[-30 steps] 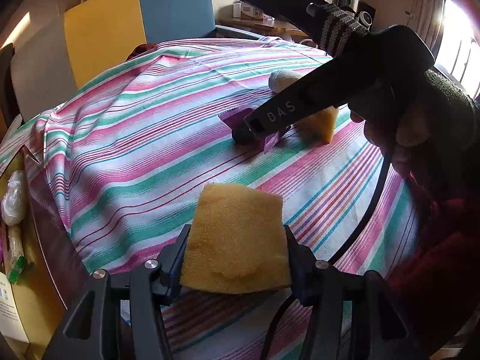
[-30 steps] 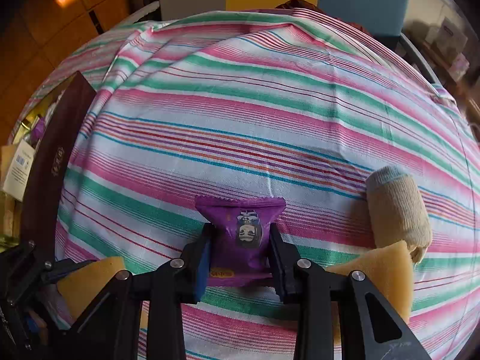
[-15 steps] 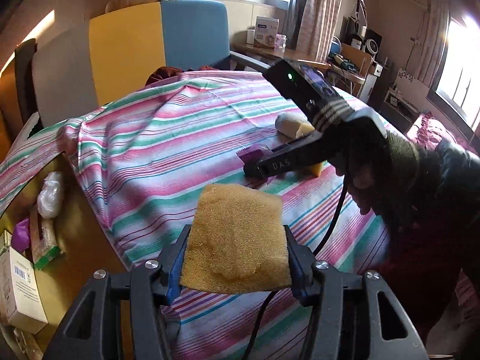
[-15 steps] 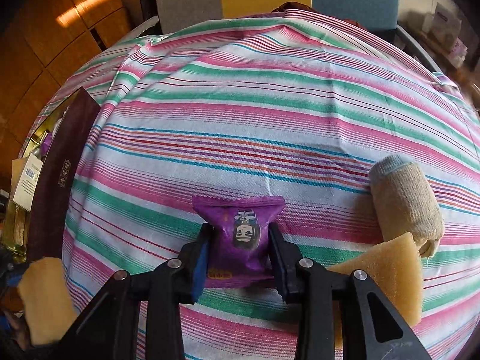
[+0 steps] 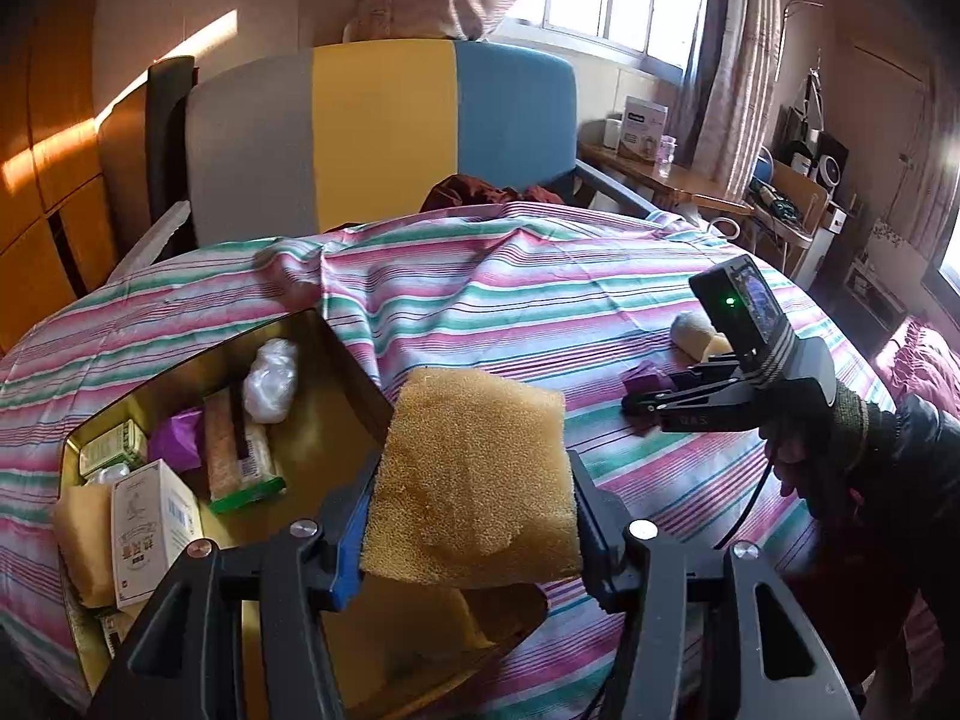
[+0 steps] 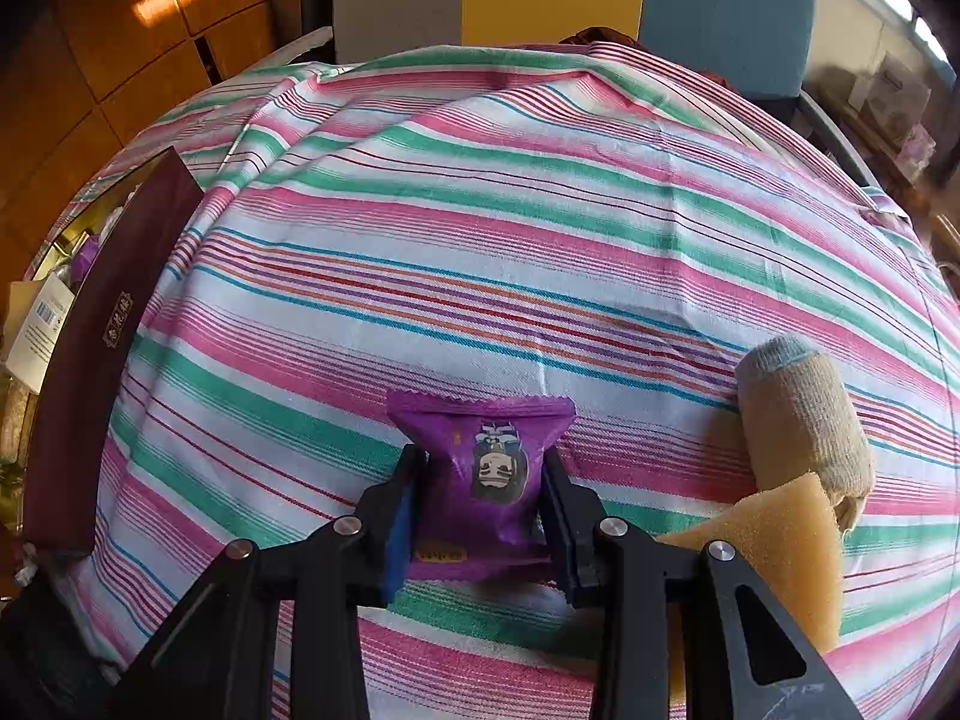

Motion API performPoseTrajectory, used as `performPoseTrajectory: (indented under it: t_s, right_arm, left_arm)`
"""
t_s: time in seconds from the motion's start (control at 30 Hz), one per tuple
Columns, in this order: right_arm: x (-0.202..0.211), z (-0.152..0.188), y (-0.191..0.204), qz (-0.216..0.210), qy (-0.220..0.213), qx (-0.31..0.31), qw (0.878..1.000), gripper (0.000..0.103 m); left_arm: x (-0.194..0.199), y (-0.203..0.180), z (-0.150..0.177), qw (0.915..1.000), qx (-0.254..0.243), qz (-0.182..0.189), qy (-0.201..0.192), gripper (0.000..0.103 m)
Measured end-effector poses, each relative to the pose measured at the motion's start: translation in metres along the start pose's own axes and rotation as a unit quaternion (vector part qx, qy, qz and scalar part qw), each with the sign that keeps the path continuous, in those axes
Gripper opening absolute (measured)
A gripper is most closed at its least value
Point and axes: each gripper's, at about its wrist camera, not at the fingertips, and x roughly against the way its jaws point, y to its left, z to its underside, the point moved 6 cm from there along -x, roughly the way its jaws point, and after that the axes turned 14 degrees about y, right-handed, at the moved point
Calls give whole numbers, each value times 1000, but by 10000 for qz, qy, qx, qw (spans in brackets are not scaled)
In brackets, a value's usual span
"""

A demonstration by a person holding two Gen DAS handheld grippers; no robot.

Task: Organize objects
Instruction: 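Carry the yellow sponge over the gold tray with the left gripper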

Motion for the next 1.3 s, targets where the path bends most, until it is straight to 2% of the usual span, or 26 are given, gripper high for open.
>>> performPoseTrajectory:
  t_s: [0.37, 0.53, 0.6, 0.67, 0.73, 0.9, 0.97, 1.03, 1.1, 1.3]
  right_arm:
    - [0, 0, 1, 55, -98, 61, 9999, 38]
    - [1, 0, 1, 96, -117, 56, 9999, 38]
    - [1, 0, 2, 102, -121, 63, 9999, 38]
    - [1, 0, 1, 104, -124, 69, 9998, 38]
    - [1, 0, 1, 115, -125, 79, 9998, 38]
    - [1, -1, 2, 148, -125, 122, 9997, 38]
    - [1, -1, 3, 155, -123, 127, 9997, 38]
    - [1, -1, 3, 158, -124, 128, 9997, 38]
    - [1, -1, 3, 164, -126, 128, 9997, 38]
    - [1, -1, 3, 176, -127, 137, 9997, 38]
  left_arm:
    - [-7, 43, 22, 9985, 483, -158, 207, 56]
    - [-5, 67, 33, 9957, 866, 49, 322, 56]
    - [-1, 88, 38, 9911, 1259, 230, 356, 56]
    - [7, 112, 46, 9857, 1636, 240, 339, 56]
    - [18, 141, 57, 9768, 2105, 297, 270, 56]
    - [45, 199, 95, 9536, 3002, 182, 143, 56]
    - [49, 210, 106, 9489, 3150, 130, 153, 56]
    - [50, 211, 112, 9491, 3144, 125, 151, 56]
    - [47, 204, 112, 9531, 3015, 170, 189, 56]
    - [30, 161, 95, 9775, 2051, 116, 474, 56]
